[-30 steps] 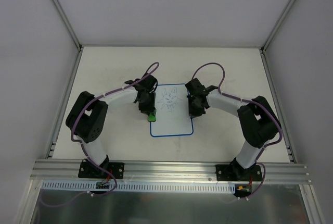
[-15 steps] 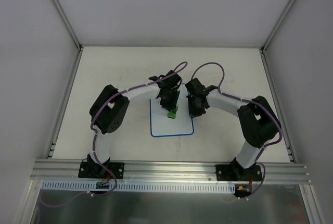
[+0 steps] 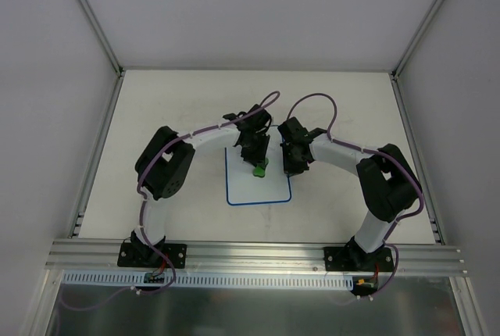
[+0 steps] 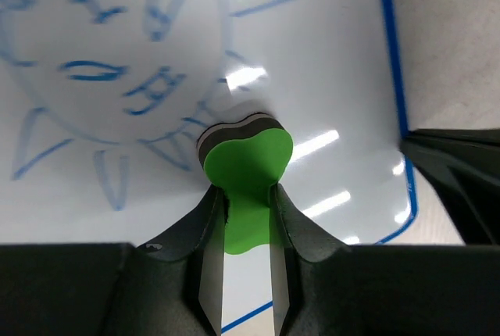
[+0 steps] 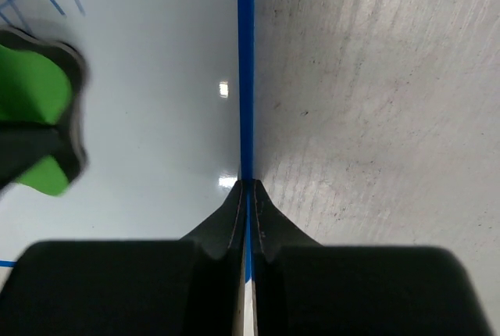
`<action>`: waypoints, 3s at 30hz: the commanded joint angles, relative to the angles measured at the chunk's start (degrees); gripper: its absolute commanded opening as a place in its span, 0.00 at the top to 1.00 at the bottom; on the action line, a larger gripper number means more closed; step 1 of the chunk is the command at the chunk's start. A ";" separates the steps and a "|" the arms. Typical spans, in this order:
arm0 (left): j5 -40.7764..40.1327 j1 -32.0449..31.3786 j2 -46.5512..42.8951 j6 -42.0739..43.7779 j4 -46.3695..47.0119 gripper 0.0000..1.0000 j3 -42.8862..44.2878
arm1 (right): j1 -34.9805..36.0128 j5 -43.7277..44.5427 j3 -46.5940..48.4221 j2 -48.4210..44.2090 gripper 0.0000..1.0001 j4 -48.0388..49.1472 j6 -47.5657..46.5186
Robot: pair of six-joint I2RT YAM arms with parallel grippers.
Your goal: Erase the whiteboard
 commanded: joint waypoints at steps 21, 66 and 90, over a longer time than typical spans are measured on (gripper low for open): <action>-9.14 15.10 -0.60 4.15 -9.23 1.00 1.50 | -0.02 6.20 0.62 2.08 1.00 -4.68 -1.92; -8.69 14.76 3.89 0.81 -13.28 1.00 8.98 | 0.07 5.76 0.79 0.76 1.00 -4.59 -3.77; -8.07 9.81 -11.40 -6.75 -13.01 0.04 -1.72 | 6.38 8.14 11.51 -3.38 0.44 -4.59 -4.47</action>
